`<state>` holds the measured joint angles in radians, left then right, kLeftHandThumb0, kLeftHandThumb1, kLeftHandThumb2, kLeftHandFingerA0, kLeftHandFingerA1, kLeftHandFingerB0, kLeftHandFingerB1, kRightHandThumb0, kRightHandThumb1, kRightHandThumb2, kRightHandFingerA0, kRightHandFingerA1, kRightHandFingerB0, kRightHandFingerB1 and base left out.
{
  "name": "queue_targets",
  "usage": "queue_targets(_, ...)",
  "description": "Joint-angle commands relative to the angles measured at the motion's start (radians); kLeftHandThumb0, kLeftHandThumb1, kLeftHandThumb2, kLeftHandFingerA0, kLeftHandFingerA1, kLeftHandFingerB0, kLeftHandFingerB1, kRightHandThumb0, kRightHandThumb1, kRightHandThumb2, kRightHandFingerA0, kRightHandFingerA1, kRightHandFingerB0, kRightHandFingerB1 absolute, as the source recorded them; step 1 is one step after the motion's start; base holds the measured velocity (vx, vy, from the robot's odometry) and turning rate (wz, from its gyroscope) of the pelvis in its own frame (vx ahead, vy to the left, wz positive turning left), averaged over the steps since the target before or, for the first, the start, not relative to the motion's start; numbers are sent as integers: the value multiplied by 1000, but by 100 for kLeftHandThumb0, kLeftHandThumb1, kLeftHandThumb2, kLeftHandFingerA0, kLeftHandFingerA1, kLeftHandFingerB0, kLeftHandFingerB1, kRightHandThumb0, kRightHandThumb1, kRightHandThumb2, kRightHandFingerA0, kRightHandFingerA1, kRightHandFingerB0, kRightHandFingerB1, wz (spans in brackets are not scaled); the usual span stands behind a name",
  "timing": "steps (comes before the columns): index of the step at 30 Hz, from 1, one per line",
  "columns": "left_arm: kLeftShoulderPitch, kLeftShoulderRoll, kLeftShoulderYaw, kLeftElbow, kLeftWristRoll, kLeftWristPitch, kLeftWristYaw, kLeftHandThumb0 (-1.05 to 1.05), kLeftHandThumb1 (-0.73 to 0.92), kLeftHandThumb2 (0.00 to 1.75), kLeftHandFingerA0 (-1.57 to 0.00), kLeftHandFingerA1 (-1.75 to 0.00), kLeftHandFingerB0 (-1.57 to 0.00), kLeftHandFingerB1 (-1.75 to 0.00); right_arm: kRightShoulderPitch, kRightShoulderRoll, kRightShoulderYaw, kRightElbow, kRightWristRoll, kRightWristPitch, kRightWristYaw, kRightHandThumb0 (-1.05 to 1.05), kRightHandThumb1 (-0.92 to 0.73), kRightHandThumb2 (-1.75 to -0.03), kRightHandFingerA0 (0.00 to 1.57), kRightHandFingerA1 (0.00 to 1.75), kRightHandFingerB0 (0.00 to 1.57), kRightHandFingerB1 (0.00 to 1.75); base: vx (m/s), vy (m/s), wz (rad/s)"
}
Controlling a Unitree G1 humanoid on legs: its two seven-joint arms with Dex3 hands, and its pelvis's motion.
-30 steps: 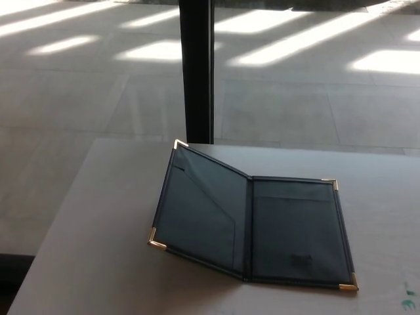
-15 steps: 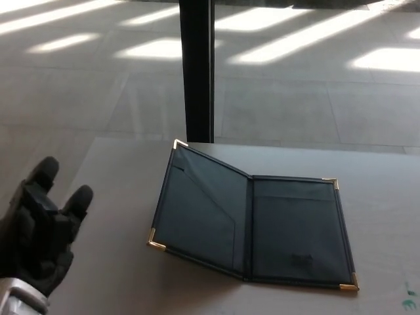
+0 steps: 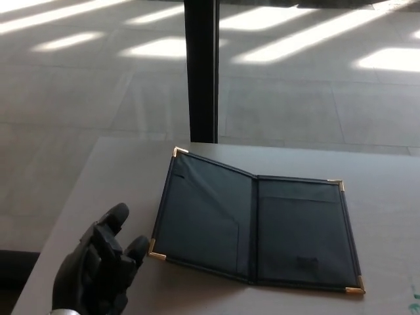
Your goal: The robot uses its left hand to push the cover of the diary kept in the middle of the desk to close it
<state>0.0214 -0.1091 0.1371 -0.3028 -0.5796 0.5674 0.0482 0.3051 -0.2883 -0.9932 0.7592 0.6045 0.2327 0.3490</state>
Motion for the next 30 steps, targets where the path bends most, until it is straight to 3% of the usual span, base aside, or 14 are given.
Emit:
queue_targets(1,33,27,-8,11,15,53,7,-77,87,127,0,-41,0,-33,2,-14,5,-25,42,15,-9,-91,-78,-86,33,63,28,45,0,0,0)
queue_targets(2,33,32,-6,11,18,53,9,-75,87,127,0,-40,0,-33,3,-11,7,-28,43,14,-10,-85,-92,-69,33,62,32,41,0,0,0)
queue_targets(3,32,40,-4,9,20,58,10,-75,88,127,0,-38,0,-32,-4,-15,7,-11,41,4,-15,-90,-77,-87,35,63,30,46,0,0,0)
queue_targets(5,27,55,0,11,21,58,6,-74,89,128,0,-37,0,-31,-2,-15,12,-10,42,3,-15,-90,-77,-88,35,63,31,46,0,0,0)
queue_targets(7,19,66,7,16,19,60,4,-75,92,129,-1,-42,0,-32,10,2,12,-47,54,15,-22,-84,-92,-69,34,63,33,43,0,0,0)
queue_targets(9,9,73,17,21,14,58,0,-75,92,129,-1,-43,-1,-33,9,-1,15,-35,59,14,-15,-91,-78,-87,33,62,28,45,0,0,0)
queue_targets(13,-10,74,48,22,-8,69,10,-74,90,127,-2,-40,-2,-32,7,-19,32,4,54,-4,23,-86,-92,-70,32,59,31,39,0,0,0)
queue_targets(16,-20,81,73,28,-14,68,3,-72,91,129,-1,-33,0,-30,13,-5,29,-40,70,25,-14,-90,-79,-87,34,64,30,46,0,0,0)
queue_targets(17,-20,82,75,27,-14,69,2,-73,92,132,0,-21,0,-22,14,-3,30,-43,71,27,-17,-84,-92,-70,33,61,32,41,0,0,0)
queue_targets(19,-64,94,145,70,-45,54,8,-70,92,129,0,-29,0,-27,19,-3,44,-45,55,10,-11,-91,-80,-84,32,62,29,45,0,0,0)
queue_targets(23,-124,78,220,114,-55,54,64,-68,92,124,-4,-39,-3,-33,31,5,49,-64,67,9,1,-86,-92,-71,30,60,32,42,0,0,0)
queue_targets(26,-142,66,228,132,-46,55,70,-68,91,124,-4,-41,-3,-34,26,0,48,-71,70,17,-22,-92,-80,-85,33,63,31,46,0,0,0)
queue_targets(29,-149,44,205,155,-19,44,76,-70,91,125,-3,-38,-2,-33,12,0,44,-62,81,20,-27,-91,-79,-84,33,61,31,44,0,0,0)
queue_targets(30,-152,37,201,164,-19,37,72,-69,90,126,0,-33,0,-30,12,1,44,-64,83,20,-28,-85,-92,-69,31,60,33,41,0,0,0)
